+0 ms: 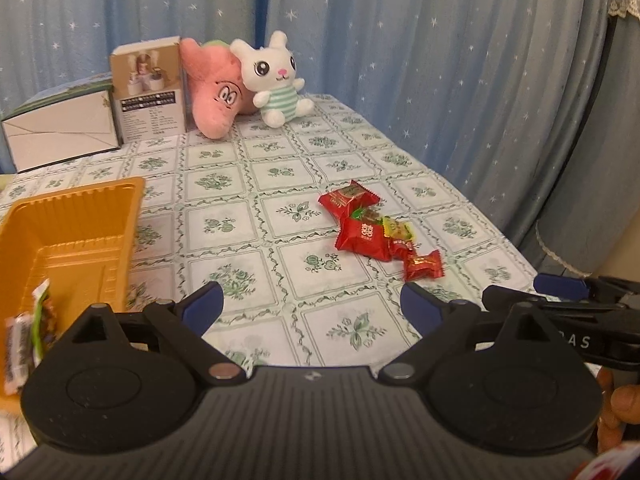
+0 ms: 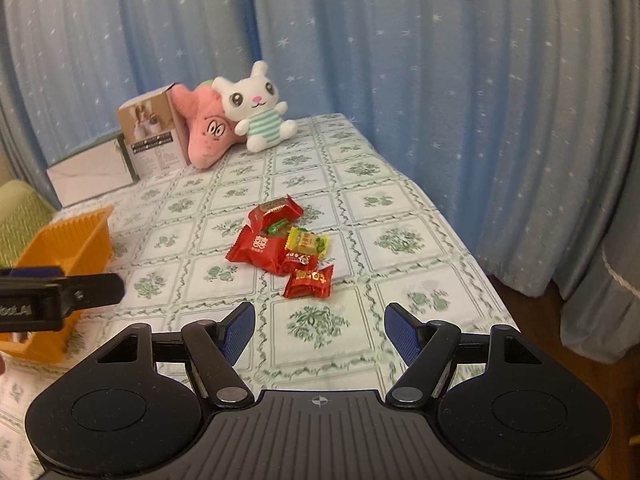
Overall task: Organize snacks
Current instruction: 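Move both open tools back toward the remaining red candies, then grasp a red candy with the right tool while the left tool grasps another red candy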
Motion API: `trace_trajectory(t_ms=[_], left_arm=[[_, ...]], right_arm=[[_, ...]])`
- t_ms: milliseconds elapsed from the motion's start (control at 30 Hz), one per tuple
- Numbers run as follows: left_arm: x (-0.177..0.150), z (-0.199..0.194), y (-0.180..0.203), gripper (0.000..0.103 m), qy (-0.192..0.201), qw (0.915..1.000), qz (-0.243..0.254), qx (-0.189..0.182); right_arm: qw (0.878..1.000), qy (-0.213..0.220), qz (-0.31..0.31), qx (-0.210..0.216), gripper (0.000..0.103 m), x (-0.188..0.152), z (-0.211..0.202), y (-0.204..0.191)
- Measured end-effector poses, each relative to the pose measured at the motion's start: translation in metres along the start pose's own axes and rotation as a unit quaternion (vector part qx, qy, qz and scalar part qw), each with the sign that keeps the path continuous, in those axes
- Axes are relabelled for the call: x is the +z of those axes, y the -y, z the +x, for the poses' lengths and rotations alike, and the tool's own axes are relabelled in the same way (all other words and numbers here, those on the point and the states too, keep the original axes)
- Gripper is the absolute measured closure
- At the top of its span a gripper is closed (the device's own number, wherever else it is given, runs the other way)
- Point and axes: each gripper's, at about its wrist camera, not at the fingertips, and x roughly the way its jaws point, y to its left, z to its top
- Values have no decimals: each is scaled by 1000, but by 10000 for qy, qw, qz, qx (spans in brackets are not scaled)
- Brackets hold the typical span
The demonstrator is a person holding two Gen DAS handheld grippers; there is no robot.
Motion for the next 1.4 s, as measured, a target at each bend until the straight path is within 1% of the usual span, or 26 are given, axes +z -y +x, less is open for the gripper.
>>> trace_trajectory(t_ms=[167,333,467,533,733,767,833,1000,1200,1233,1333,1400], left_arm=[[6,35,-2,9,-111,9999,33,16],[12,60,-4,9,-143,9999,-30,-8],[14,73,-6,9,-157,9999,-47,-44],[14,79,-7,9,-171,9998,-55,-53],[12,92,-11,9,-225,9997,-116,-69],[12,94,-12,9,-238,9996,-128,-76],[12,96,-12,9,-243,9996,-130,-96],[14,101,-10,9,-239,9995,-100,-174],[19,117,-4,9,-217,9988,-19,-432],[20,122,-2,10,-227,9986,-29,-487],[26,138,1,16,-311,9976,-70,-611],[30,147,3,17,-342,9968,-147,-711]], right_arm=[[9997,-99,-195,91,31,7,39,1],[9988,-278,-347,185,33,13,76,2],[9979,-473,-347,276,41,17,103,4],[9979,-488,-304,310,44,19,112,6],[9972,-542,-401,309,66,21,127,2],[9969,-581,-437,297,75,20,128,0],[9966,-606,-511,225,80,19,126,-4],[9978,-544,-302,213,81,22,120,1],[9989,-407,-232,68,81,27,106,5],[9990,-407,-189,47,81,28,107,7],[9991,-422,5,-11,81,31,107,15],[9989,-459,122,-51,81,33,109,21]])
